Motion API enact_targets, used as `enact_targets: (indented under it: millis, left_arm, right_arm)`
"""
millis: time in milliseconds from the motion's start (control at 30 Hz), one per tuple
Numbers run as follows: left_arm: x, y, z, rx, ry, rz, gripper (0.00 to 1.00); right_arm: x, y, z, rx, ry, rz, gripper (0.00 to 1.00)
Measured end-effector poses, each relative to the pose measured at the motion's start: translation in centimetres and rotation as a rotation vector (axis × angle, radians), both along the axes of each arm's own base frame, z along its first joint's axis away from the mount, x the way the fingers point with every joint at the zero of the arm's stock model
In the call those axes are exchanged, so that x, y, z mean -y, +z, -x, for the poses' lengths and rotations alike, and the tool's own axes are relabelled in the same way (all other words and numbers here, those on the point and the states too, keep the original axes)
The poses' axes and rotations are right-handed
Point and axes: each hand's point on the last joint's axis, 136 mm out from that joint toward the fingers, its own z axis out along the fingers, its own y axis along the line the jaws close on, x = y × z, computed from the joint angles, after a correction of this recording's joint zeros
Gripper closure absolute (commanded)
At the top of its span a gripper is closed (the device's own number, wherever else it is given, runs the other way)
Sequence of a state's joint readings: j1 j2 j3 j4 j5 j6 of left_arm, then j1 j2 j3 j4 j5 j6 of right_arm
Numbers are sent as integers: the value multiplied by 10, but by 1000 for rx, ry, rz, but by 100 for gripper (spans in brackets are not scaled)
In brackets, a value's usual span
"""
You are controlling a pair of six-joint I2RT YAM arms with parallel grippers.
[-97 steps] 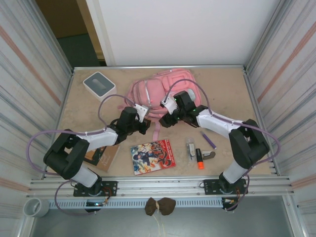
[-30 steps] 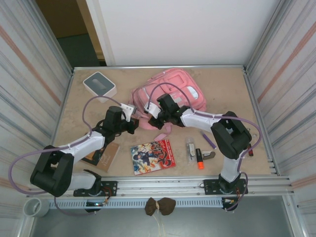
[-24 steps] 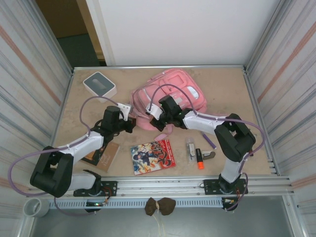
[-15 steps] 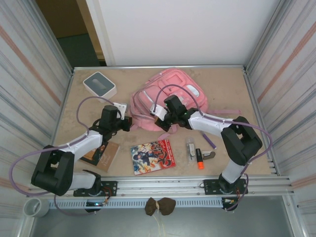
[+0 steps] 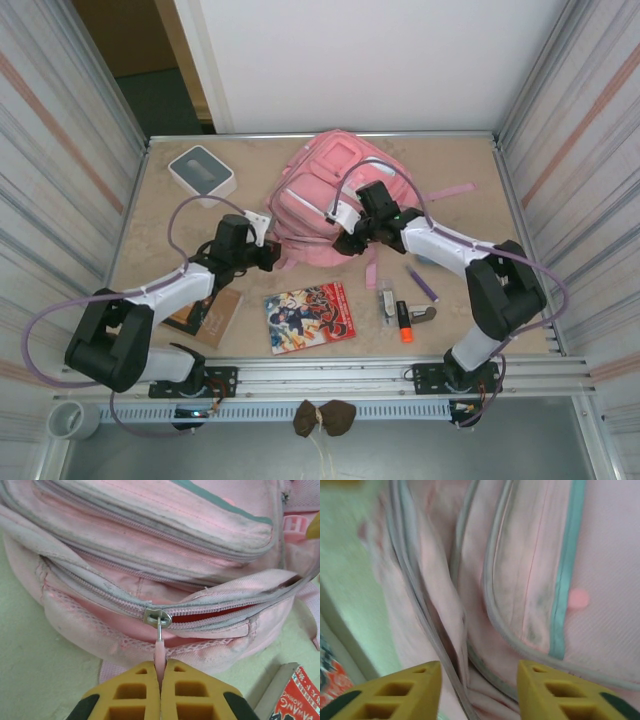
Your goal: Pack the student bag
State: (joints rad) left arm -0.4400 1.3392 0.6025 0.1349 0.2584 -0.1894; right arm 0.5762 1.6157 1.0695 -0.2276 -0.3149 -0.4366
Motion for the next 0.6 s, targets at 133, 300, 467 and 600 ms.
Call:
enact_targets:
  millis: [133, 300, 467, 600]
  left_arm:
    - [5, 0, 4, -3, -21, 7, 100]
    - [6, 1, 4, -4, -25, 9, 100]
    - [6, 1, 4, -3, -25, 9, 100]
    - [5, 2, 4, -1, -22, 7, 100]
  right_arm:
    - [-28, 28, 12, 26, 57, -107, 48]
    - [-63, 19, 18, -4, 125, -121, 46]
    - [-80, -4, 4, -28, 131, -106, 53]
    - [-82, -21, 0, -46, 123, -84, 82]
